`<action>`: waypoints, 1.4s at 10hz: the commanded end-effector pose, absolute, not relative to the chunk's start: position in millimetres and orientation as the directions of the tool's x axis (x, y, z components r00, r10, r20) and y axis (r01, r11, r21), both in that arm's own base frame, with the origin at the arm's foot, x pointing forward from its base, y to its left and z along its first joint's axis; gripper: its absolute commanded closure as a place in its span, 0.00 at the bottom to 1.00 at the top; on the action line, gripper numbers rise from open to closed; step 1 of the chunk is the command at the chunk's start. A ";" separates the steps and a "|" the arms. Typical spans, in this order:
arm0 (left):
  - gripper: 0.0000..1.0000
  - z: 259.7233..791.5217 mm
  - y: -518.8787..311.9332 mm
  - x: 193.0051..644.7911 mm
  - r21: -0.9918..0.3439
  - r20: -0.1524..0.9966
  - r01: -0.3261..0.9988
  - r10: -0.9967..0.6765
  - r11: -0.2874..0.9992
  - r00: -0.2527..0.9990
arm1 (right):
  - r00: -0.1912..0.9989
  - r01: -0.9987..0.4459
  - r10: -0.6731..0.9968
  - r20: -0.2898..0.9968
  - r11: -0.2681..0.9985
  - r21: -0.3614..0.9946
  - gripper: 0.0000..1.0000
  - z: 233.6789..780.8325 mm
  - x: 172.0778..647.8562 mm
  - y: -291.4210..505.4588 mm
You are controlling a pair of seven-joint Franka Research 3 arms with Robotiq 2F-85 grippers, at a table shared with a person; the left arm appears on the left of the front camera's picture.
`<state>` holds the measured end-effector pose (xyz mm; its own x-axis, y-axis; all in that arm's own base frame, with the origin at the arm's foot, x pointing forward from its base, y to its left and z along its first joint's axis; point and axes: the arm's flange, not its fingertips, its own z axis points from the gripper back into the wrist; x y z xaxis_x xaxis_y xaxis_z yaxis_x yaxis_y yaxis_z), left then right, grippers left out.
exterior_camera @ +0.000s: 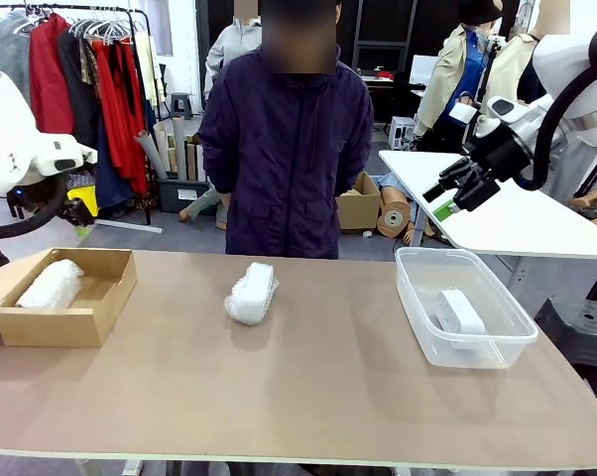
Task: Separate and place wrapped and unwrapped clocks.
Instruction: Pick up the Digital clock indicated by the person.
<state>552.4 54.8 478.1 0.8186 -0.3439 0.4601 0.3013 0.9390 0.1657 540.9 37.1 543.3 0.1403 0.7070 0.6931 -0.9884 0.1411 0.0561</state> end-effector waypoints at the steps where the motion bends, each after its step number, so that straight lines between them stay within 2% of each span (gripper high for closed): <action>1: 0.00 490.1 83.6 547.0 0.046 0.486 0.469 -0.430 0.882 0.761 | 0.152 -0.986 0.705 0.693 0.153 0.061 0.00 546.1 541.8 38.9; 3: 0.00 517.4 98.8 558.9 -0.032 0.469 0.584 -0.504 0.811 0.725 | 0.152 -0.986 0.705 0.693 0.153 0.061 0.00 546.1 541.8 38.9; 6: 0.00 545.5 110.0 575.0 -0.059 0.417 0.680 -0.601 0.731 0.682 | 0.152 -0.986 0.705 0.693 0.153 0.061 0.00 546.1 541.8 38.9; 7: 0.00 553.4 106.4 577.9 -0.073 0.435 0.739 -0.645 0.670 0.628 | 0.152 -0.986 0.705 0.693 0.153 0.061 0.00 546.1 541.8 38.9; 9: 0.00 560.4 97.7 581.0 -0.061 0.621 0.872 -0.665 0.487 0.415 | 0.152 -0.986 0.705 0.693 0.153 0.061 0.00 546.1 541.8 38.9; 12: 0.00 558.3 77.6 581.5 -0.058 0.757 0.941 -0.599 0.335 0.260 | 0.152 -0.986 0.705 0.693 0.153 0.061 0.00 546.1 541.8 38.9; 14: 0.00 557.9 67.5 578.6 -0.018 0.788 0.977 -0.599 0.211 0.144 | 0.152 -0.986 0.705 0.693 0.153 0.061 0.00 546.1 541.8 38.9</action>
